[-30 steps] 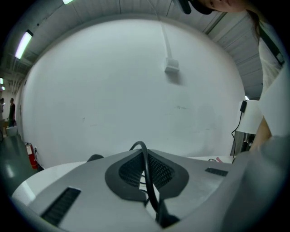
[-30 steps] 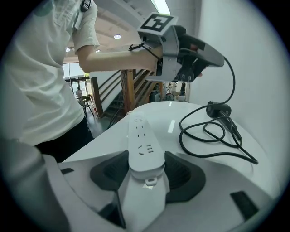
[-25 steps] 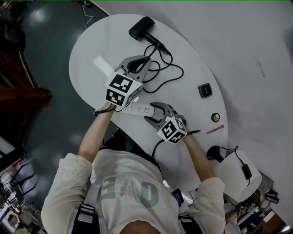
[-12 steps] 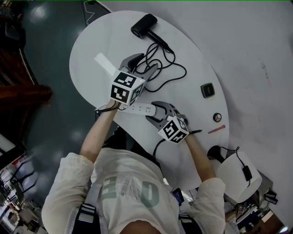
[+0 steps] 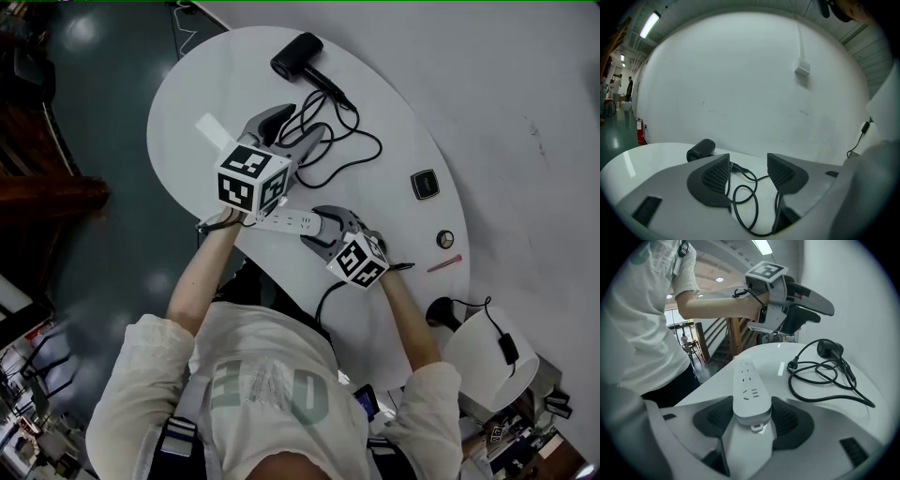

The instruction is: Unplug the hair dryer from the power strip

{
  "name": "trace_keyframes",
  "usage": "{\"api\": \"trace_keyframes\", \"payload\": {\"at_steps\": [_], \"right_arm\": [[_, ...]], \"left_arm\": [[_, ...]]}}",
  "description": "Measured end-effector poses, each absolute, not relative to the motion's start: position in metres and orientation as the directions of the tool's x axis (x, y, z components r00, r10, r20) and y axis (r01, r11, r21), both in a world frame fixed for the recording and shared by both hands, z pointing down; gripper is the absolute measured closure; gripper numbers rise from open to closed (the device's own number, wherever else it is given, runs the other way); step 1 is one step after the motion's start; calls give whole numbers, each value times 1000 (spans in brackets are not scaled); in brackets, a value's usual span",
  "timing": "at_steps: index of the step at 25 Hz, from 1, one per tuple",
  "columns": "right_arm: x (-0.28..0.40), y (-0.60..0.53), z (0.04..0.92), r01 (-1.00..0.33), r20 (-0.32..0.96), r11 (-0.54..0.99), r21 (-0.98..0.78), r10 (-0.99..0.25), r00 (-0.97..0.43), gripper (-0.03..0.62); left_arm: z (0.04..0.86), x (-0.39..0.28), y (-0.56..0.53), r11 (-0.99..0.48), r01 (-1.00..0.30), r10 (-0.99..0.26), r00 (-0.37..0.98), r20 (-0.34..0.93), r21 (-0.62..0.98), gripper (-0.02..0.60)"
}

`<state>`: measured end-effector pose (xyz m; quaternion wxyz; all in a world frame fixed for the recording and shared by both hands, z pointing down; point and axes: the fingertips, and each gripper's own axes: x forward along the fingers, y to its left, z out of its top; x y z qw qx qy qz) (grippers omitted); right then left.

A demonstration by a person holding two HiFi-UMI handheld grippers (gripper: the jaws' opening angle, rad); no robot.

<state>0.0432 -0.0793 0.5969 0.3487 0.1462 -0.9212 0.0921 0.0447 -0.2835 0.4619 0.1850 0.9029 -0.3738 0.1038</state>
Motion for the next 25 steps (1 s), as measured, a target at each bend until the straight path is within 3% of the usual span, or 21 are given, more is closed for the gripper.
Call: {"api": "trace_keyframes", "payload": {"at_steps": [5, 9, 12, 18, 19, 21, 25], "right_arm": [[47, -82, 593, -358, 687, 925, -131, -176, -705, 331], [50, -103, 553, -453, 609, 881, -138, -285, -740, 306], [53, -137, 498, -551, 480, 829, -95, -447, -755, 306], [68, -187, 344, -766, 97, 643, 5, -762, -640, 308], [73, -189, 320, -805, 47, 590, 58, -807, -588, 350], [82, -188, 276, -870, -51, 470, 148, -875, -482, 588], [95, -166, 212, -945, -223, 301, 131, -920, -324, 591]], "left_arm": [[444, 43, -277, -674, -702, -630, 709, 316, 230, 347], [417, 32, -275, -646, -738, -691, 674, 262, 196, 459], [388, 25, -273, -629, -765, -738, 644, 202, 139, 574], [303, 20, -250, -640, -766, -767, 641, 7, 67, 575], [288, 18, -245, -642, -765, -767, 642, -22, 52, 574], [261, 16, -234, -644, -765, -763, 642, -75, 11, 575], [220, 9, -202, -640, -767, -745, 634, -207, -50, 575]]}}
